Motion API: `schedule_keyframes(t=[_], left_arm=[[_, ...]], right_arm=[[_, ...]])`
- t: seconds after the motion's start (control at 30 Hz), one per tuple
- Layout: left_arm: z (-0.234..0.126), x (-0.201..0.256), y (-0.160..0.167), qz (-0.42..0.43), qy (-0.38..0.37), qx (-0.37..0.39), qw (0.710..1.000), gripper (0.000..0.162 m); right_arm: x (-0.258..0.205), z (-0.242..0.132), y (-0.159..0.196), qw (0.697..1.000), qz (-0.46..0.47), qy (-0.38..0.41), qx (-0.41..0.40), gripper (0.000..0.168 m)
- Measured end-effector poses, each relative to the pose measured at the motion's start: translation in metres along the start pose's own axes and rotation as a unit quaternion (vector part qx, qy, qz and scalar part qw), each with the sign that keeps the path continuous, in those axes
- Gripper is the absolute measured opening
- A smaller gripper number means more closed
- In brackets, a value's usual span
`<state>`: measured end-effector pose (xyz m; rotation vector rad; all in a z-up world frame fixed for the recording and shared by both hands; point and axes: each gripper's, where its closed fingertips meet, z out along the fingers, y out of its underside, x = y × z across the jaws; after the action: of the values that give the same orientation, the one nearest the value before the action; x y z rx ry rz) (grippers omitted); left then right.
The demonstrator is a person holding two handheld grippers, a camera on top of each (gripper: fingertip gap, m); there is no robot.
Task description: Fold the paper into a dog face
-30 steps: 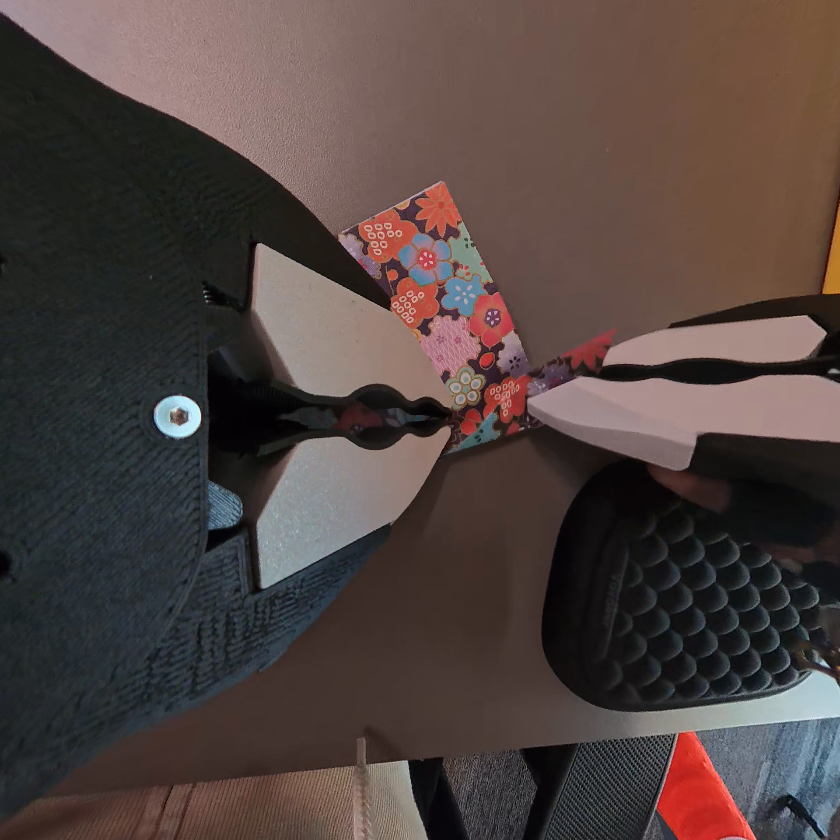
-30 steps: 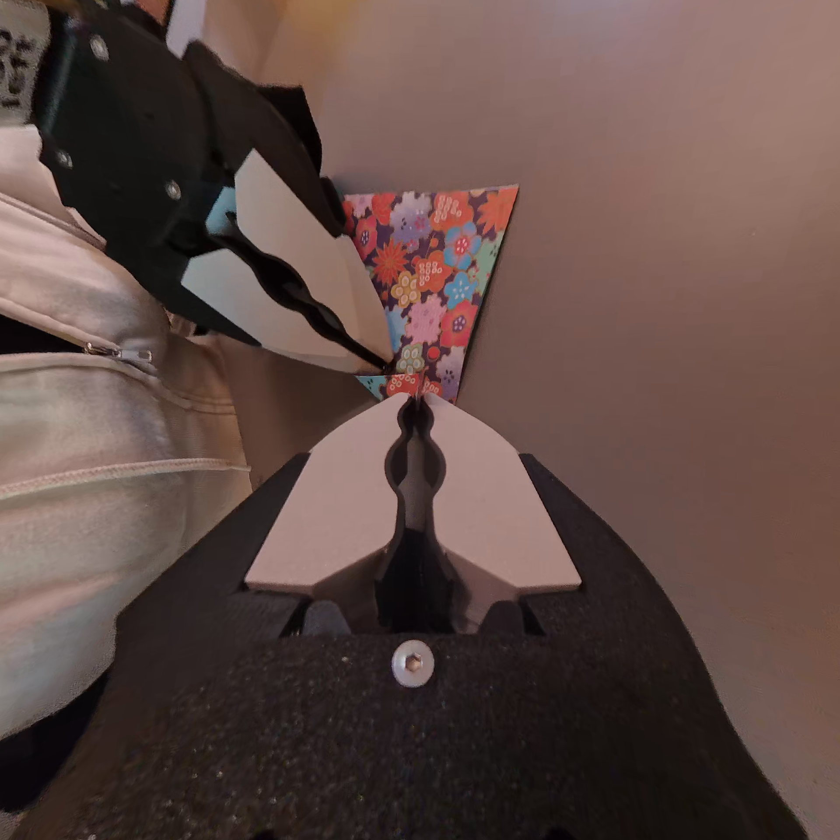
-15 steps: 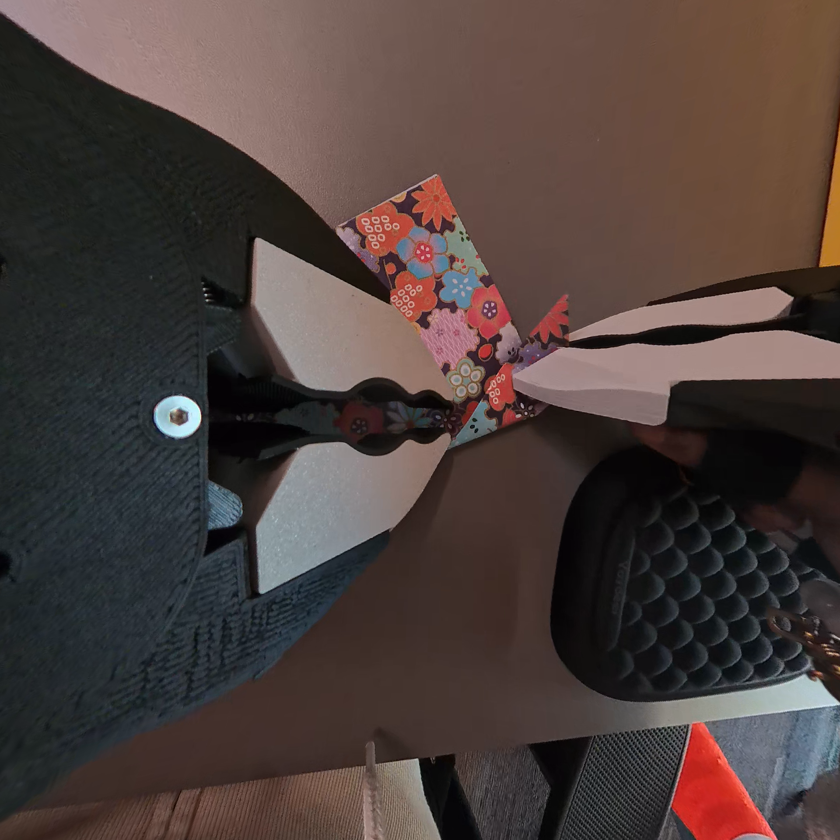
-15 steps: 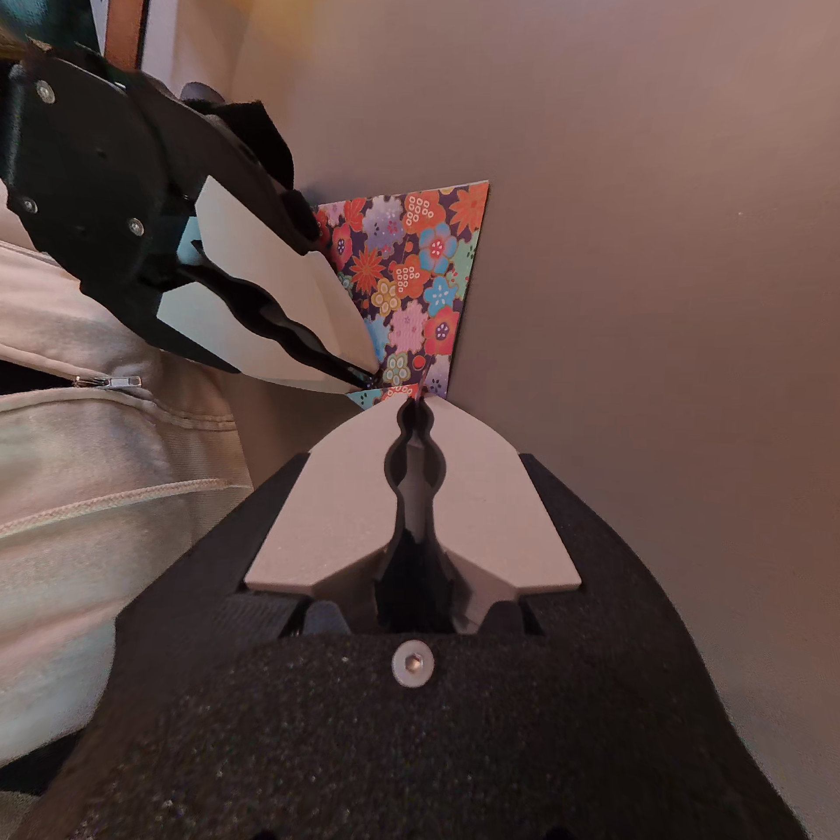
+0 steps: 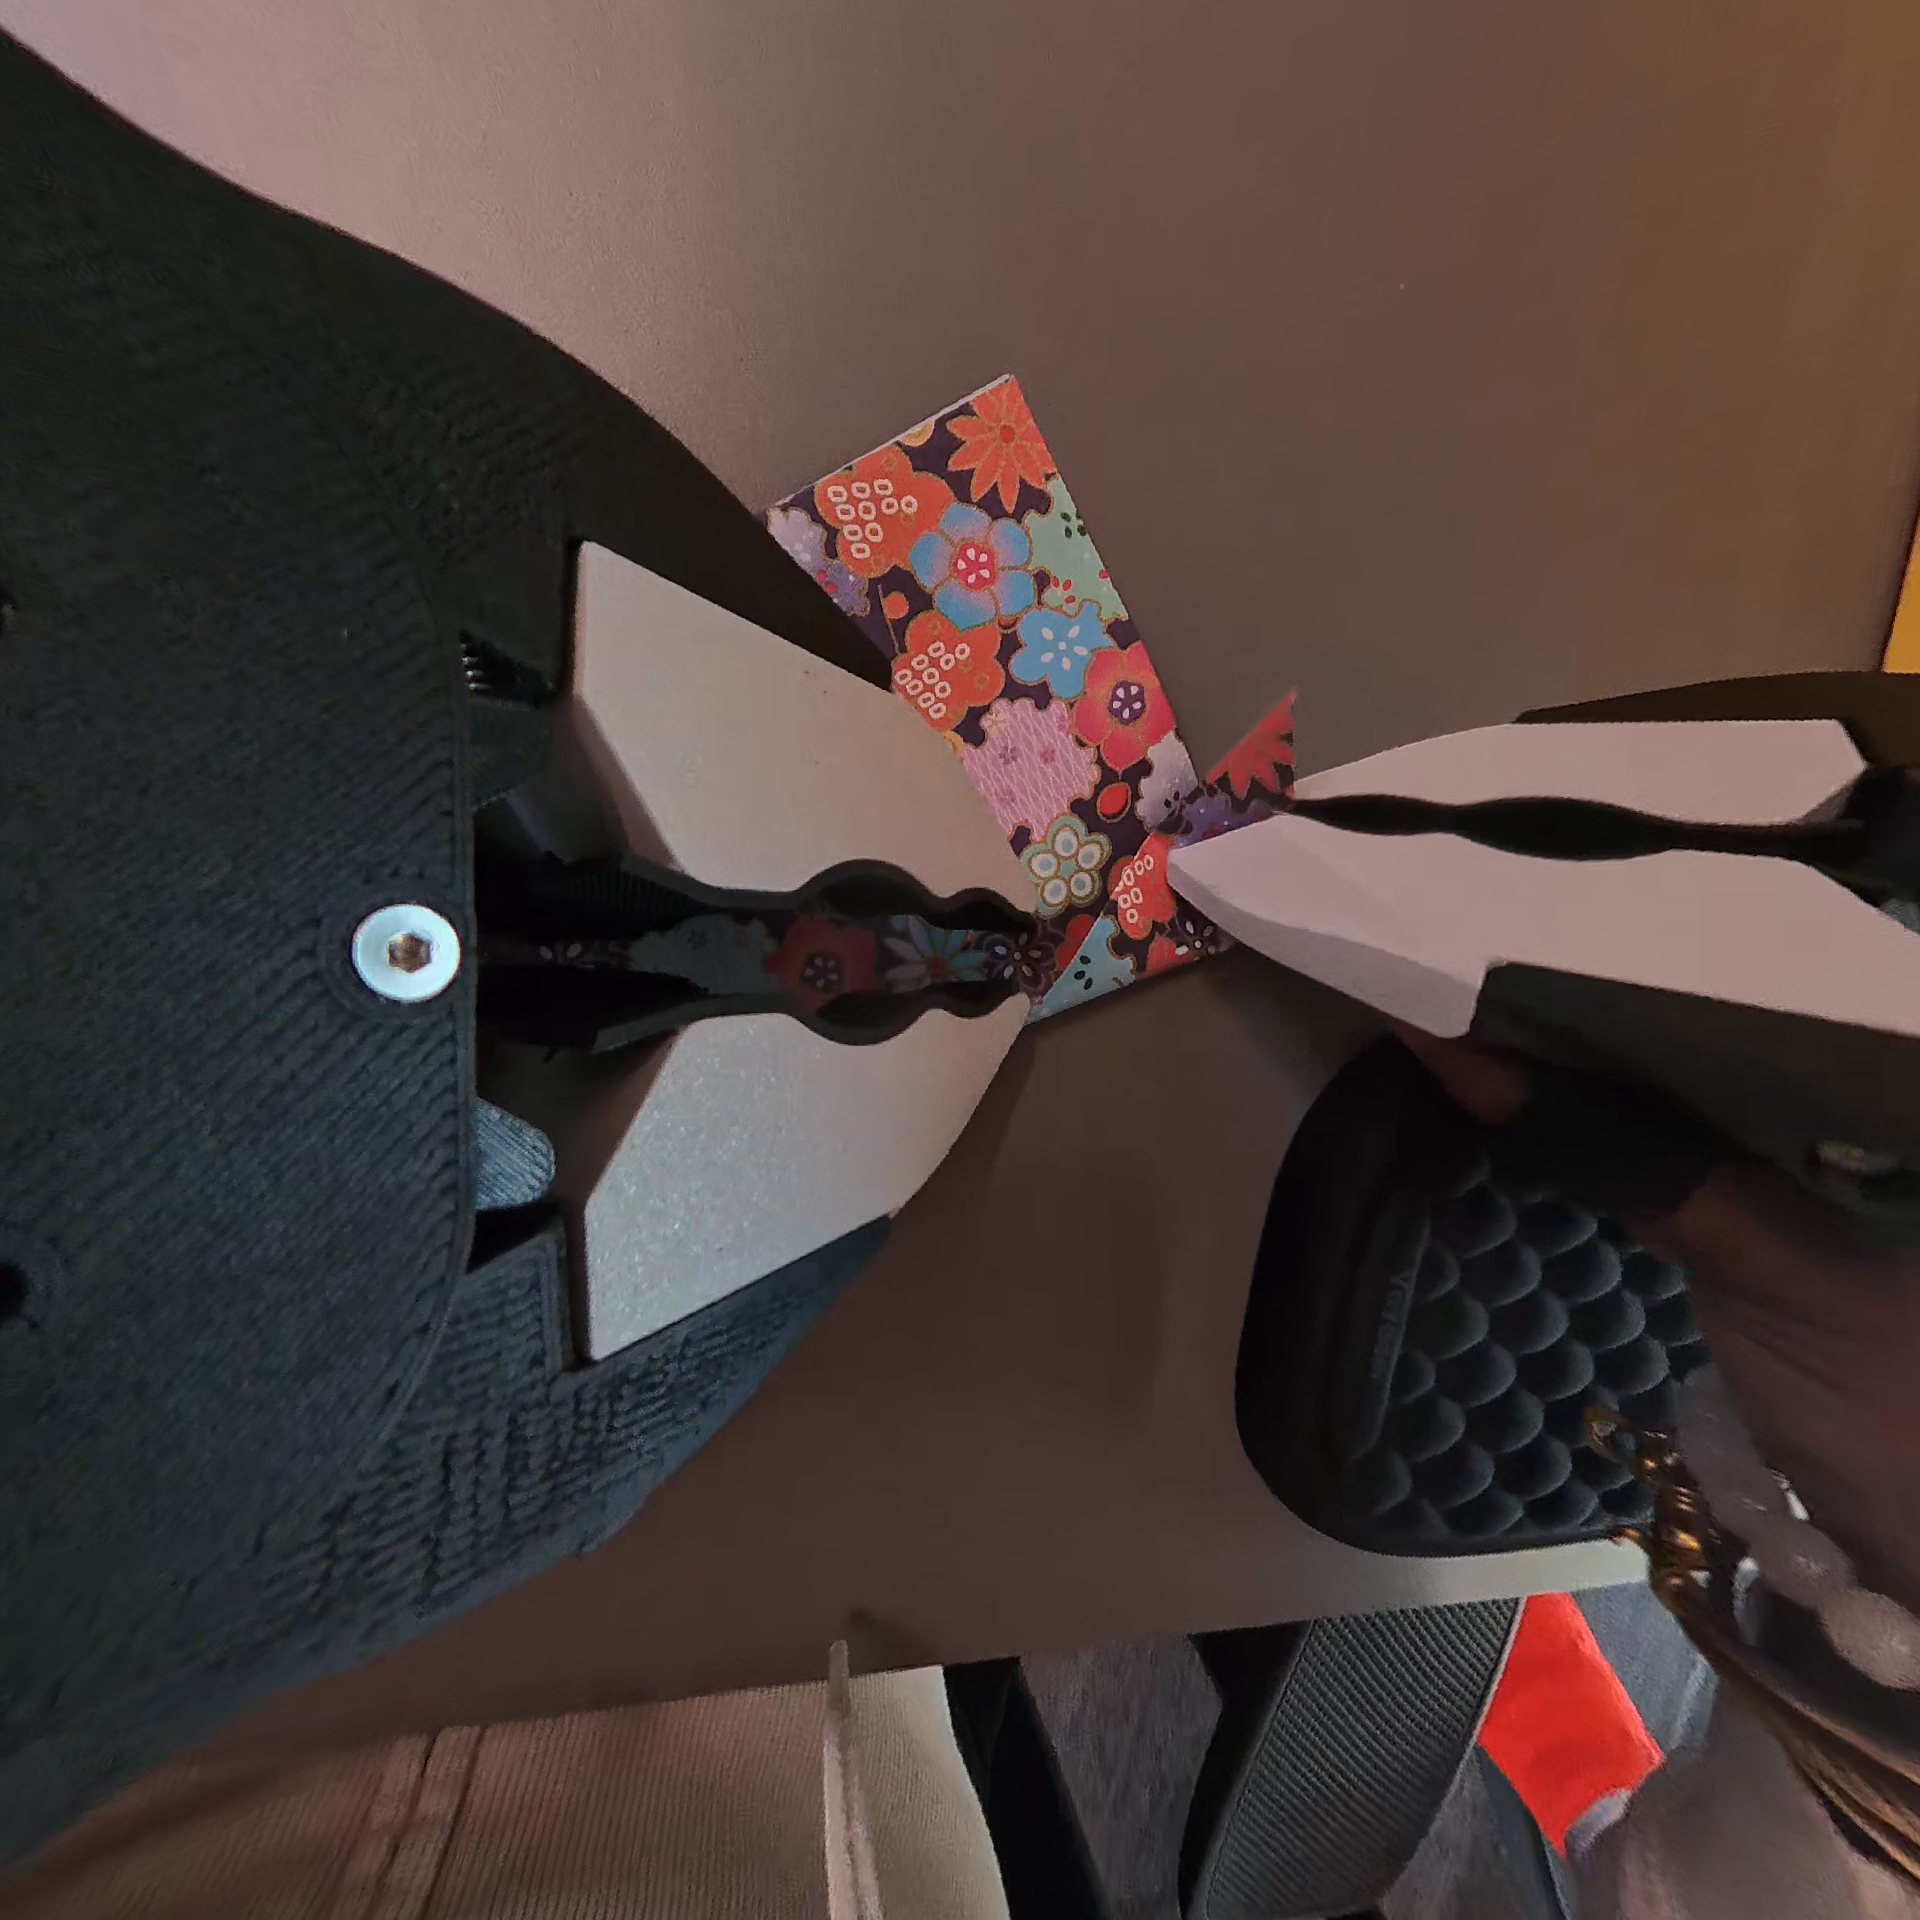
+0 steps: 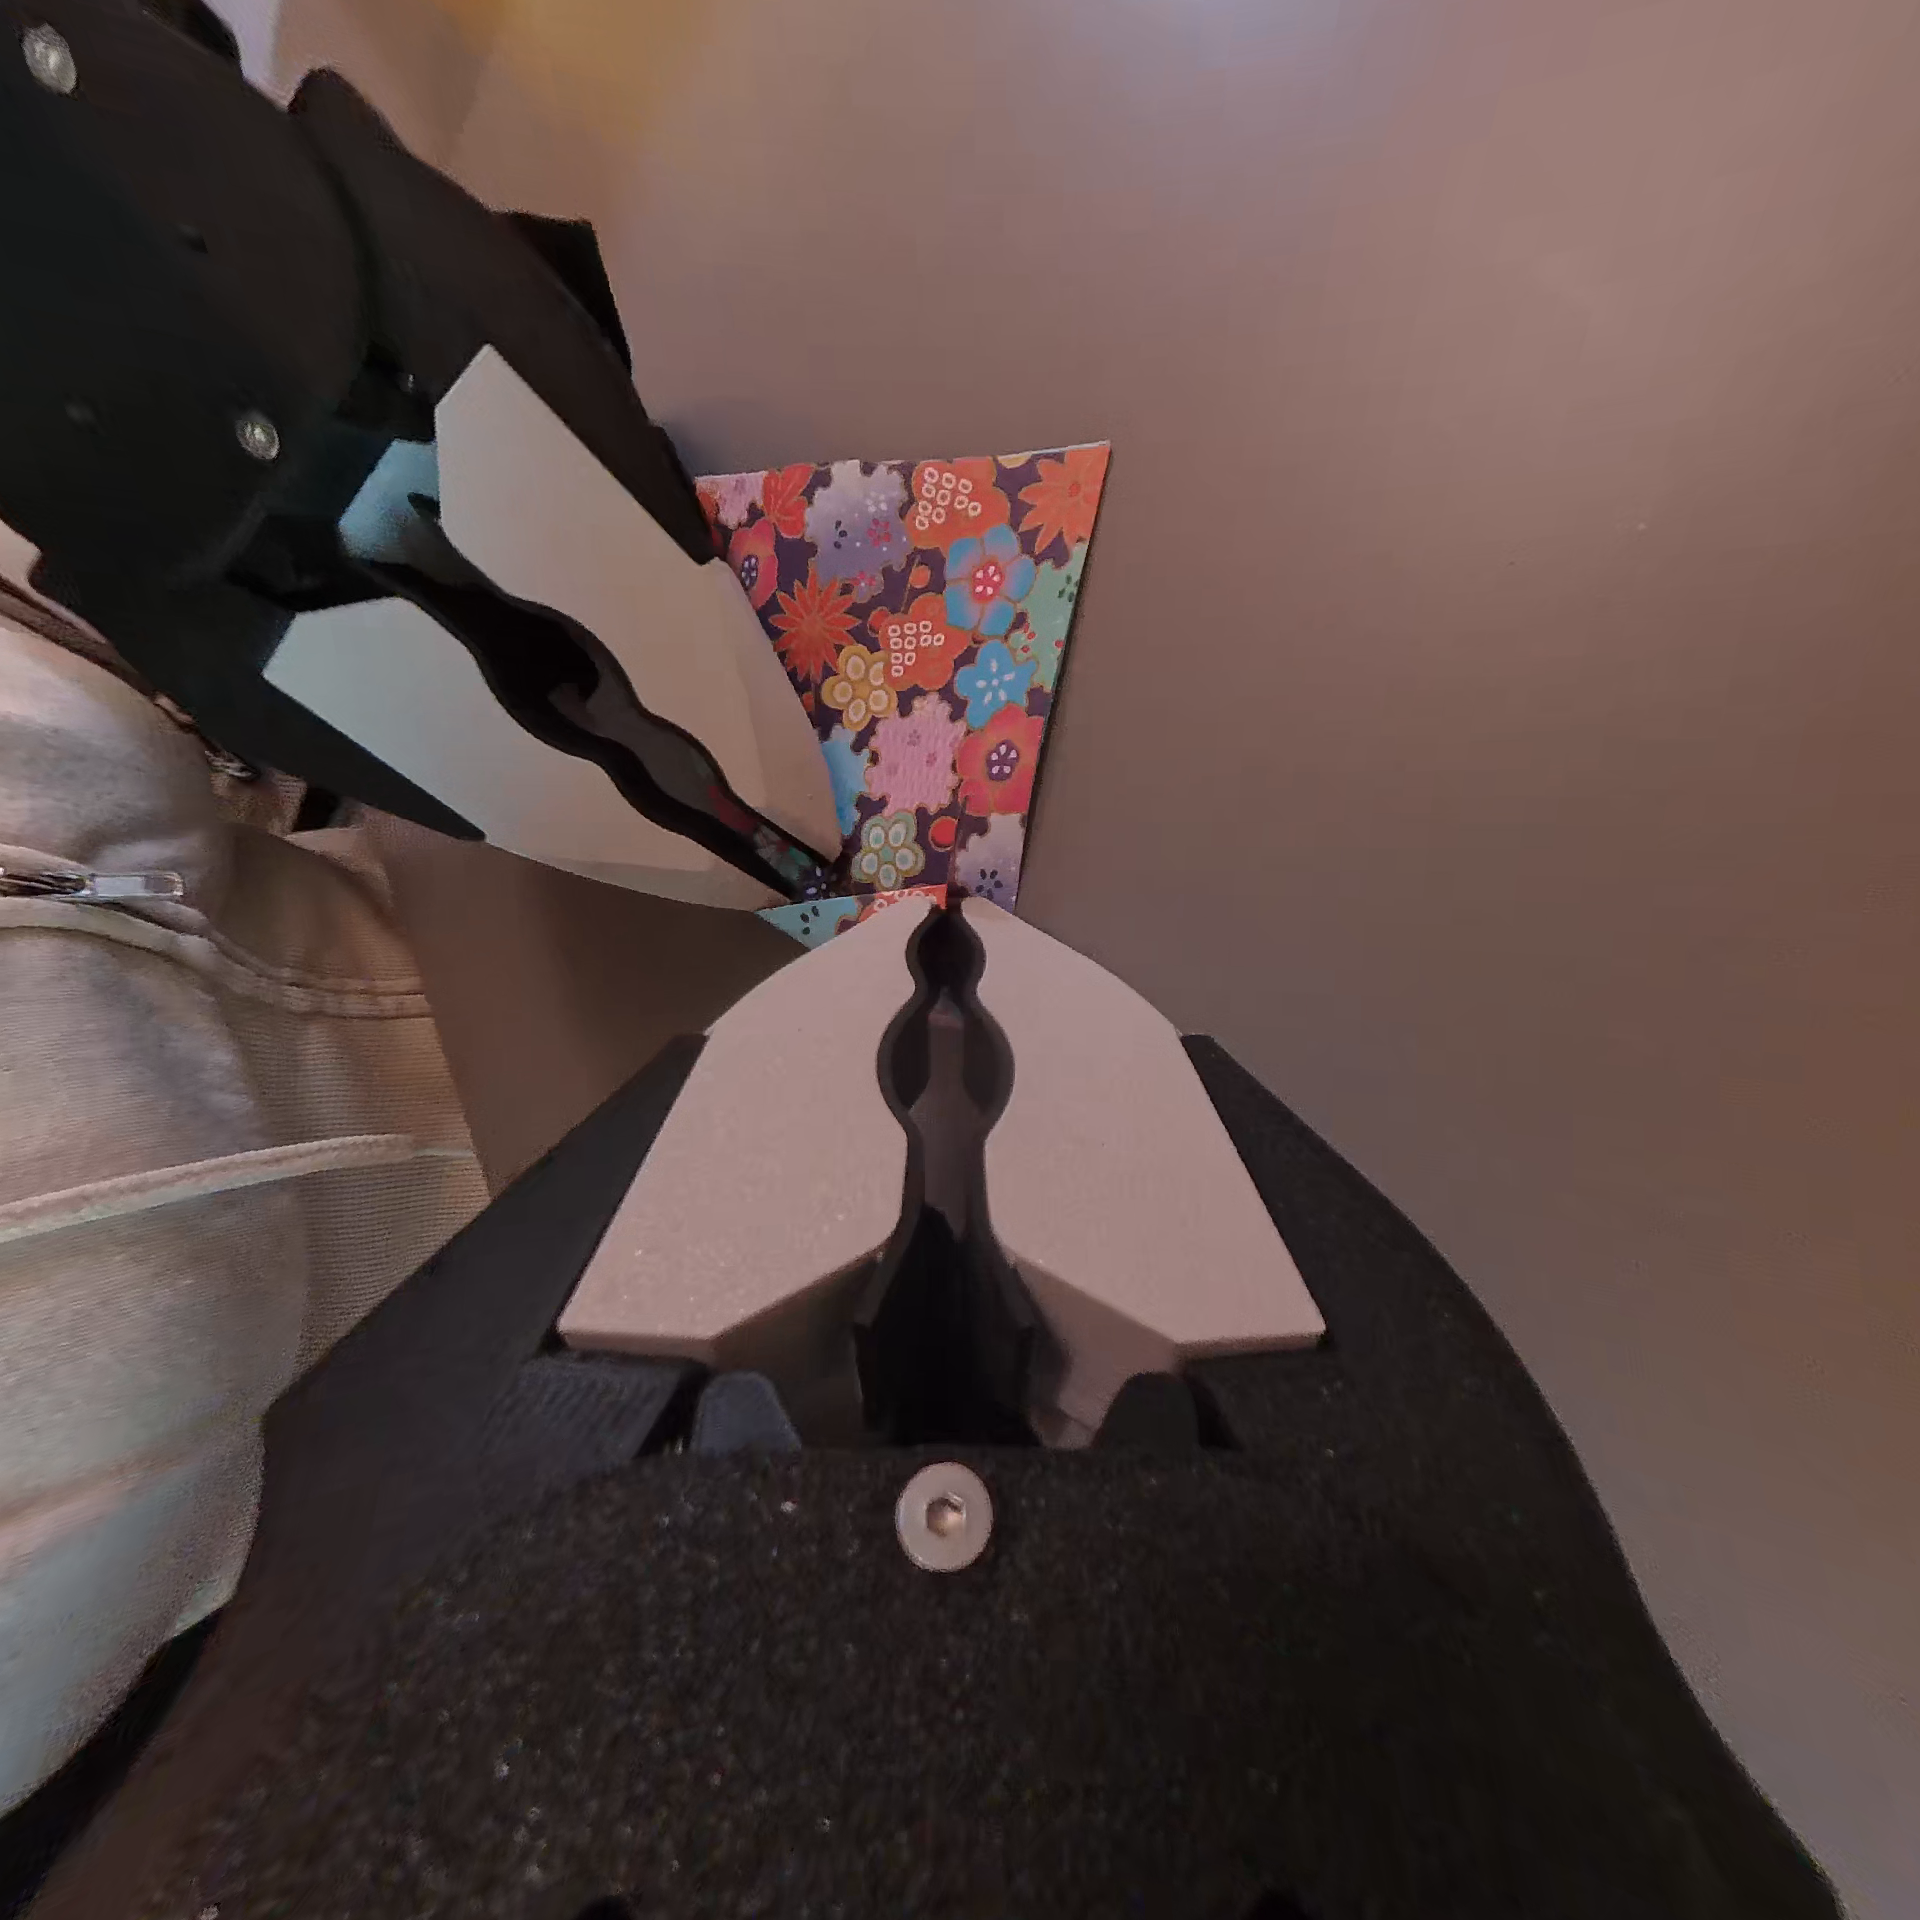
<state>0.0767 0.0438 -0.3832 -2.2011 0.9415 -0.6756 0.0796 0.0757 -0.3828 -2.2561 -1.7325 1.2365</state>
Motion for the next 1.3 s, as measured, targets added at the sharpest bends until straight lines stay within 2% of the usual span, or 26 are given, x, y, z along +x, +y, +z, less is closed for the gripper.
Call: schedule_keyframes(t=[0.23, 0.37, 0.57, 0.7, 0.87, 1.0, 1.3], left_arm=[[-0.003, 0.004, 0.0, -0.042, 0.052, 0.002, 0.998, 0.012], [-0.006, 0.007, 0.0, -0.068, 0.087, 0.009, 0.994, 0.02], [-0.003, -0.005, -0.019, -0.048, 0.007, 0.057, 0.997, 0.027], [0.005, -0.01, -0.012, -0.039, -0.029, 0.021, 0.999, 0.03], [0.004, -0.008, -0.011, -0.052, -0.015, 0.024, 0.998, 0.025], [-0.002, -0.014, -0.015, -0.098, -0.006, 0.05, 0.994, 0.021], [0.004, -0.011, -0.008, -0.054, -0.029, 0.018, 0.998, 0.018]], right_arm=[[0.001, 0.0, 0.001, 0.996, -0.072, 0.058, 0.008, 0.001], [0.001, 0.0, 0.001, 0.995, -0.081, 0.059, 0.018, 0.001], [0.001, 0.0, 0.001, 0.994, -0.09, 0.062, 0.02, 0.001], [0.001, 0.0, 0.001, 0.993, -0.093, 0.064, 0.021, 0.001], [0.001, 0.0, 0.001, 0.993, -0.094, 0.063, 0.023, 0.001], [0.0, 0.0, 0.001, 0.993, -0.094, 0.063, 0.023, 0.001], [0.0, 0.0, 0.0, 0.993, -0.096, 0.063, 0.025, 0.001]])
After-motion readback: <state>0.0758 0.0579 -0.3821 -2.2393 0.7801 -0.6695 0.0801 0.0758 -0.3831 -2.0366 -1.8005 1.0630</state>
